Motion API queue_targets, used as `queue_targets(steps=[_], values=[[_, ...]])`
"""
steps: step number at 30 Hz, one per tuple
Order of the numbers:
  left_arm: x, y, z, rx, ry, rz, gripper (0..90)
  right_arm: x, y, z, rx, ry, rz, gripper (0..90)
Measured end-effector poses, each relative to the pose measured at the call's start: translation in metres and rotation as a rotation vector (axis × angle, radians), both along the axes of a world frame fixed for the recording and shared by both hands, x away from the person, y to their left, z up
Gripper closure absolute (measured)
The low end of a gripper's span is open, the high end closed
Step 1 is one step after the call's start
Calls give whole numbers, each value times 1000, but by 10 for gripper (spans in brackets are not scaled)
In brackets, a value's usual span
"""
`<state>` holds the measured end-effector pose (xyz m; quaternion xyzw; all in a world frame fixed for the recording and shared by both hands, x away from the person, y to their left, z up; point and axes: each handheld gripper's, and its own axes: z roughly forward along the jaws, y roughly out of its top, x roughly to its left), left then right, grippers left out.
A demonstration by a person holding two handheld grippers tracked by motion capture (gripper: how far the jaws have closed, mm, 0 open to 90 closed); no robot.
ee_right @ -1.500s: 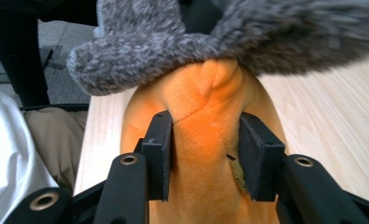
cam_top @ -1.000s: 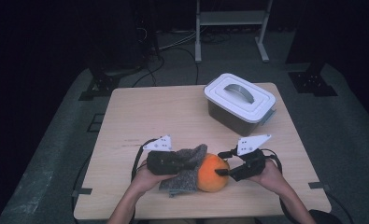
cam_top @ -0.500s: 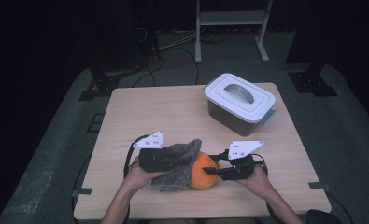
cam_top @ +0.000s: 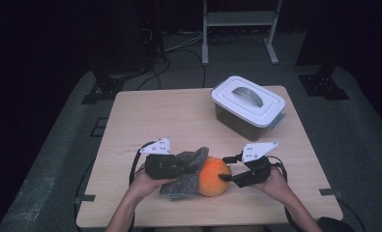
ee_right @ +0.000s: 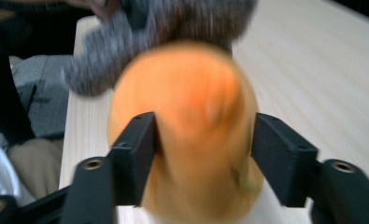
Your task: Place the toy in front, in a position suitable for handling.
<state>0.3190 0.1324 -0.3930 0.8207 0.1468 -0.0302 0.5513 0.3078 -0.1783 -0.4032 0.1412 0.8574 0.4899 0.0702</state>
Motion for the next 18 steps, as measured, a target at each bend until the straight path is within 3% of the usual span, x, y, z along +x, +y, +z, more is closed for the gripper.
queue_targets(steps=[2, 4, 5, 8, 13, 18], values=[[-2, -7, 0, -14, 1, -23, 787, -2, 4, 4, 18, -2, 0, 330], [-4, -10, 1, 14, -13, -22, 786, -3, 10, -2, -11, 1, 12, 417], [-3, -9, 1, 11, -11, -22, 786, -3, 10, -2, -11, 1, 12, 417], [1, -1, -3, -10, 10, -18, 787, -1, 5, -3, -14, 10, 34, 490], [3, 5, -6, 8, 18, -4, 786, 3, -5, -4, -16, 23, 32, 491], [3, 1, -8, -12, 35, -17, 787, 1, -7, -5, -13, 13, 32, 535]])
